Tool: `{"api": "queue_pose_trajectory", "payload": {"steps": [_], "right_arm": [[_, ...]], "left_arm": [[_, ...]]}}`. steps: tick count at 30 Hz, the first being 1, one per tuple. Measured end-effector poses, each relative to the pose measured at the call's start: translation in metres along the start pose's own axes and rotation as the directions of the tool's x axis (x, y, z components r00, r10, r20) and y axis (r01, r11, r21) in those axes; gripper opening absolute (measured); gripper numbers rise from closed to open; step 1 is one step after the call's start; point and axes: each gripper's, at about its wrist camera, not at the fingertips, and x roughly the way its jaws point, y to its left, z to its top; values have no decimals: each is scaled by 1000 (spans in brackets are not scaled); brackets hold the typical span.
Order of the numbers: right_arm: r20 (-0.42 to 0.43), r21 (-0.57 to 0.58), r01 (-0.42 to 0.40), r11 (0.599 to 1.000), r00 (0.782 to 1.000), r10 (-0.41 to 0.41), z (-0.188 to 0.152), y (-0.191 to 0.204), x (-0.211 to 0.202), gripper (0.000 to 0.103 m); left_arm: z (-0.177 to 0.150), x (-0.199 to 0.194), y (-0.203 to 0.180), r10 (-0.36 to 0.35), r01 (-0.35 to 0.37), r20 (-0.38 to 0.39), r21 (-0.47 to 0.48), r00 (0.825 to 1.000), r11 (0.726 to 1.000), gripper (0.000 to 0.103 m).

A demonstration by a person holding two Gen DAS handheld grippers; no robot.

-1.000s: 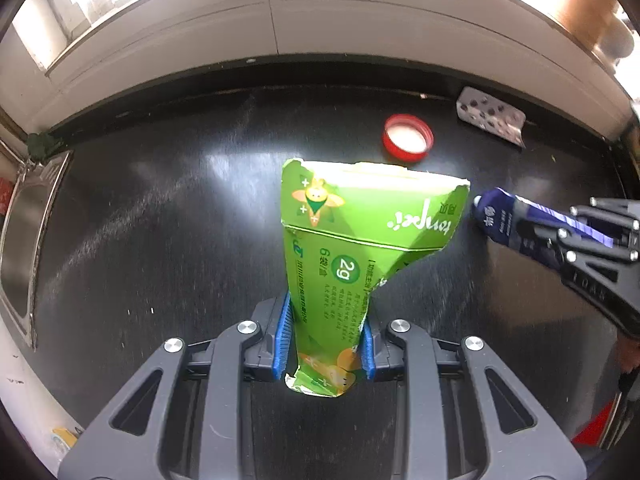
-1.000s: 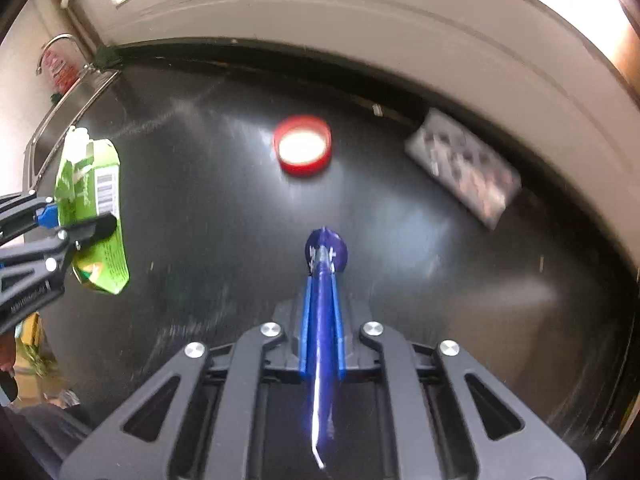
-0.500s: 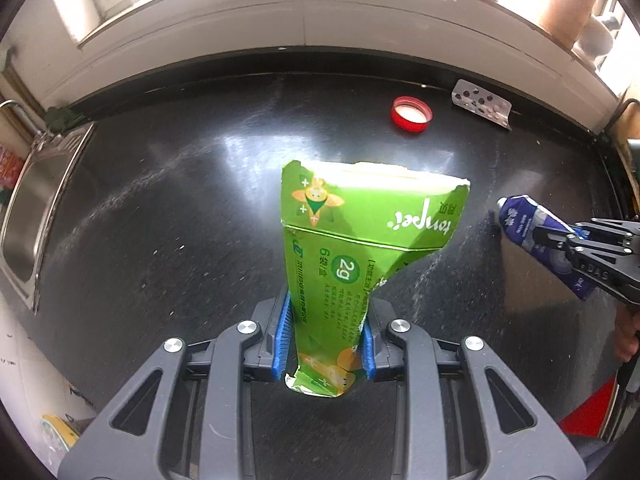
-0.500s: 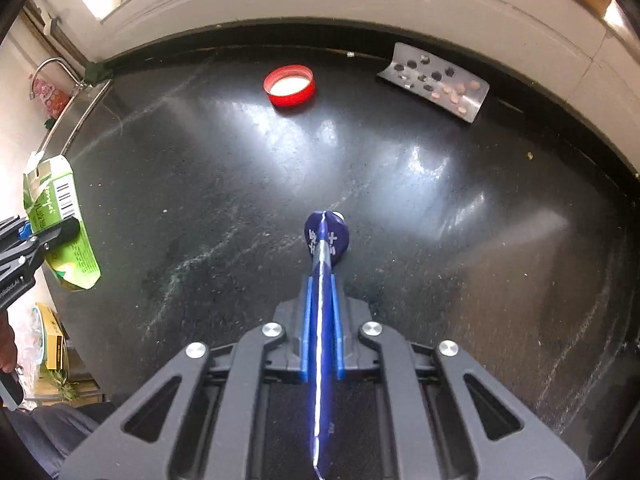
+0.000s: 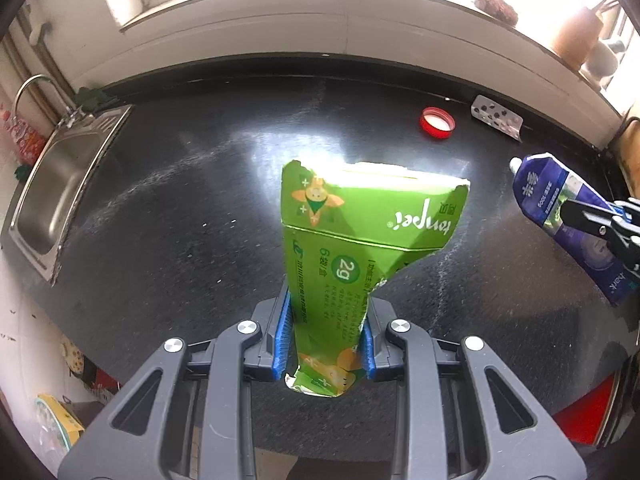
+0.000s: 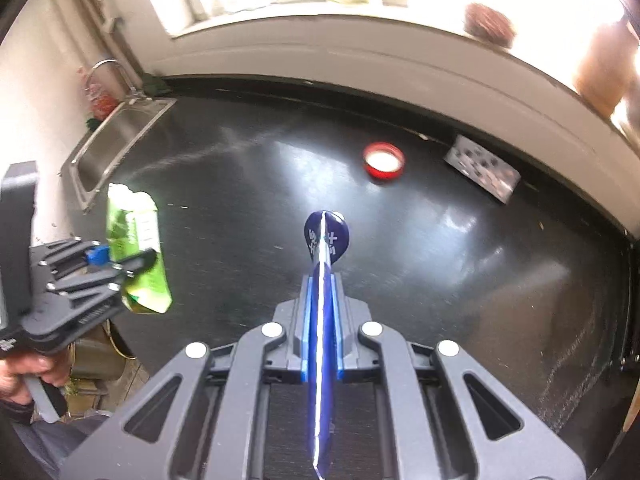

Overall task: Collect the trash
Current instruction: 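Carry the green juice box and blue toothpaste tube toward the black bin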

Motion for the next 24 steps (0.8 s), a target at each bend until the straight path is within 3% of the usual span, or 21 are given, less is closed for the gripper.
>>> {"api": "queue_pose_trajectory", "payload": {"steps": [9,15,21,24], "right_arm": [[7,-120,-57,991,998,58,18,69,3,10],[-5,-236,-144,961,989,147,34,143,14,10],[-82,-378,-264,887,964,252,40,240,36,10],[-157,-444,-336,830,942,298,35,296,53,10]], "left_arm": [[-21,-23,53,36,-34,28,-98,999,995,27],[-44,-44,114,111,-101,35,-219,993,970,27],[-93,-56,190,195,-188,-22,-387,981,903,27],[-119,-54,221,215,-219,-61,-457,975,862,27]]}}
